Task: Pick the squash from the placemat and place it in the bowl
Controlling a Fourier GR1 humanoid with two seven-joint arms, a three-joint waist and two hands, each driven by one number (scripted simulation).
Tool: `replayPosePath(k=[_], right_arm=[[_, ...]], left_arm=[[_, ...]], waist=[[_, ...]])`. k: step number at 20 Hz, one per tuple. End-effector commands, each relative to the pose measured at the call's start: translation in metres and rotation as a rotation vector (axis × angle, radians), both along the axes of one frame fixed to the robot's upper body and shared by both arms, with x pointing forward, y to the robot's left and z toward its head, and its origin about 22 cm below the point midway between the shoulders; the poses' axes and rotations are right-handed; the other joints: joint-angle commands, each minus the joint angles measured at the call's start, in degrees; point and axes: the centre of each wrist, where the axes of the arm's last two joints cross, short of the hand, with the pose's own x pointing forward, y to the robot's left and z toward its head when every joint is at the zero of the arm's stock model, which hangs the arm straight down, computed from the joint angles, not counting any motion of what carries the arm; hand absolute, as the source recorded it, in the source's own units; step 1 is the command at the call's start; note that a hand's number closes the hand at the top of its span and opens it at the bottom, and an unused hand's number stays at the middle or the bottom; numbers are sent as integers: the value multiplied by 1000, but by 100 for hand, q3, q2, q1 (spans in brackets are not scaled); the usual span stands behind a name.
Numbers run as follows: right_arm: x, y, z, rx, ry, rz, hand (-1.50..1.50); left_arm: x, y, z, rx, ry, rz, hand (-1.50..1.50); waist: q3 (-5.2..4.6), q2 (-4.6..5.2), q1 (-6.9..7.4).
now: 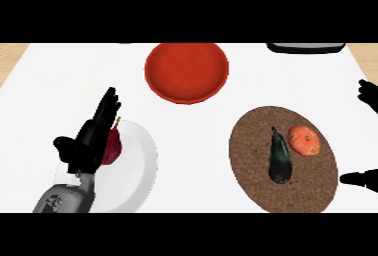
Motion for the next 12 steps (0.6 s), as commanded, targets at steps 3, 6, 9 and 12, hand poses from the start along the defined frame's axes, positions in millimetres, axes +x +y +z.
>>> replayPosePath(k=[3,6,9,12], right_arm=[[16,5,-2,-127,196,11,-150],[33,13,-12,-159,257,9,-150],[22,-7,-22,-188,282,35,-150],[30,-12,-26,-118,295,54,-150]], left_arm=[[-7,1,0,4,6,-6,0],[-10,0,2,14,-1,-14,0],[10,-10,10,15,-5,-9,0],[3,-21,-11,-1,4,-7,0]], waist=[[4,7,44],[6,11,70],[7,7,0],[6,5,-4]])
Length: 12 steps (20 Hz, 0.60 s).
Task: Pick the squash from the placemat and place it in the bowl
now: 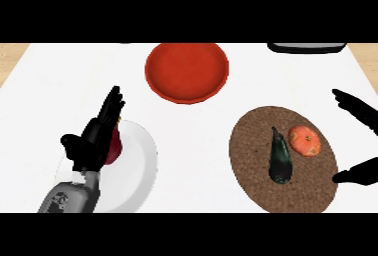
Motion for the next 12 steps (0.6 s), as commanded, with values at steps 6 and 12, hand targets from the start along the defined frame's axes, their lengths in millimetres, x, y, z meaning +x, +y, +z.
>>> replayPosePath(k=[6,12], right_arm=[[-22,-26,-16,73,-1,44,-150],[-8,-6,-22,163,-11,59,-150]], left_arm=[[3,27,-14,-17,15,14,0],[-5,6,-7,8,6,20,0]], waist=[[-1,-5,-43],[-1,-7,-14]])
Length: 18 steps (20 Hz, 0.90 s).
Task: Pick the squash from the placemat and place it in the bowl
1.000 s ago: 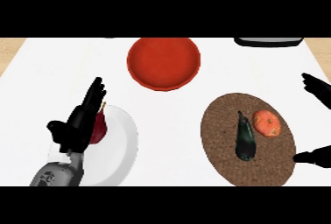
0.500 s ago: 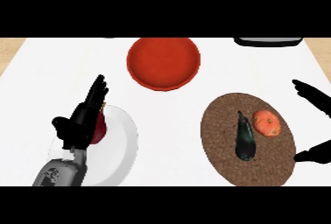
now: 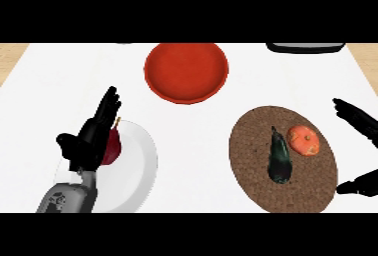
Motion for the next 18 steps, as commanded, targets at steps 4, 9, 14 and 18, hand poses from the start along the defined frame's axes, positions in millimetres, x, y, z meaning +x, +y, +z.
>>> replayPosePath(k=[4,9,14,18], right_arm=[[0,-15,-27,102,20,9,-150],[10,4,-22,96,61,1,-150],[-14,16,-37,141,85,-12,-150],[17,16,-57,135,89,-9,-150]], left_arm=[[5,3,-9,-4,-21,-2,0],[19,-19,17,-7,-9,-7,0],[-11,5,0,-7,13,4,0],[8,-6,3,-5,-1,-16,0]], waist=[[0,7,11],[0,4,5],[-2,-4,-2],[-1,4,12]])
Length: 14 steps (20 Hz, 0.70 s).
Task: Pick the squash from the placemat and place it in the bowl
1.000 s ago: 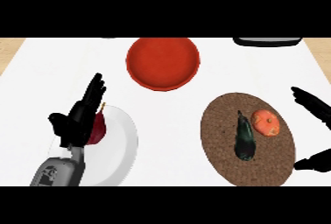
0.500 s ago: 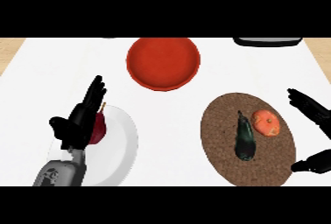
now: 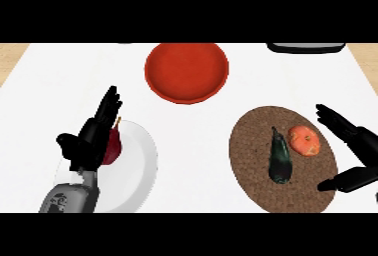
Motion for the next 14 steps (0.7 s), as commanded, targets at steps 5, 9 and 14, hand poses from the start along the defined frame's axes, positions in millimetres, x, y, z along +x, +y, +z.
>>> replayPosePath(k=[5,9,14], right_arm=[[21,-4,-23,-67,4,-21,-150],[17,-1,-37,-196,-5,-56,-150],[15,5,-45,-229,-3,-19,-150]], left_arm=[[-6,4,-10,6,-3,3,0],[-2,2,20,1,-2,-6,0],[-5,11,-12,7,-2,12,0]], waist=[[1,4,22],[2,1,28],[0,2,8]])
